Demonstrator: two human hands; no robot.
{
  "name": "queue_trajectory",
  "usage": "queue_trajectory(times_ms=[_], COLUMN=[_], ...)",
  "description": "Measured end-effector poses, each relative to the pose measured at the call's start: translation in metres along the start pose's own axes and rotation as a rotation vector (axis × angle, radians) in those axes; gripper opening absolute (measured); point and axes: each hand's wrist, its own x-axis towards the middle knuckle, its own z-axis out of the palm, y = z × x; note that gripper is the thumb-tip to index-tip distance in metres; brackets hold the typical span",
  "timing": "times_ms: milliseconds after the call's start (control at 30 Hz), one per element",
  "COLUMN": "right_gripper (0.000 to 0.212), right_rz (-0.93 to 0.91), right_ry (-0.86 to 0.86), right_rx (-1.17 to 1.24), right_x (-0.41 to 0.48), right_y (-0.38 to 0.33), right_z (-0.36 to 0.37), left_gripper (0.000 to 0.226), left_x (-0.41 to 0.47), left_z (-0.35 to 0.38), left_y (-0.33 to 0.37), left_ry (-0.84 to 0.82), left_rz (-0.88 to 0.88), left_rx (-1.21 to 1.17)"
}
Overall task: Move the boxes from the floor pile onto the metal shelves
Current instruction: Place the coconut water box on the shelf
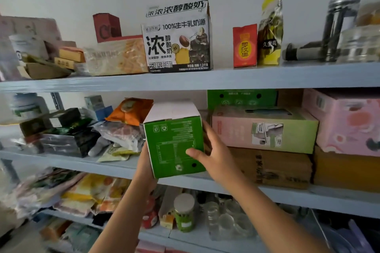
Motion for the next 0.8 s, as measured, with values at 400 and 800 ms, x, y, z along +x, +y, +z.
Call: queue_trajectory(times_ms=[400, 800], right_gripper=[0.087, 0.074], right_rz=[-0.085, -0.024], right_ry=[0.010, 0.193], right_rx=[-0.209, -0.127], right_x=[0.053, 0.102], right_y=[0.030, 0.048], right_z=[0.032, 0.034], left_gripper=[0.031, 0.074], left_x=[0.071, 0.127], left_z=[-0.022, -0.020], left_y=[-0.009, 0.004], left_ry=[-0.003, -0.292], left_rz=[-0.002, -0.001], left_rx=[-0.073, -0.071])
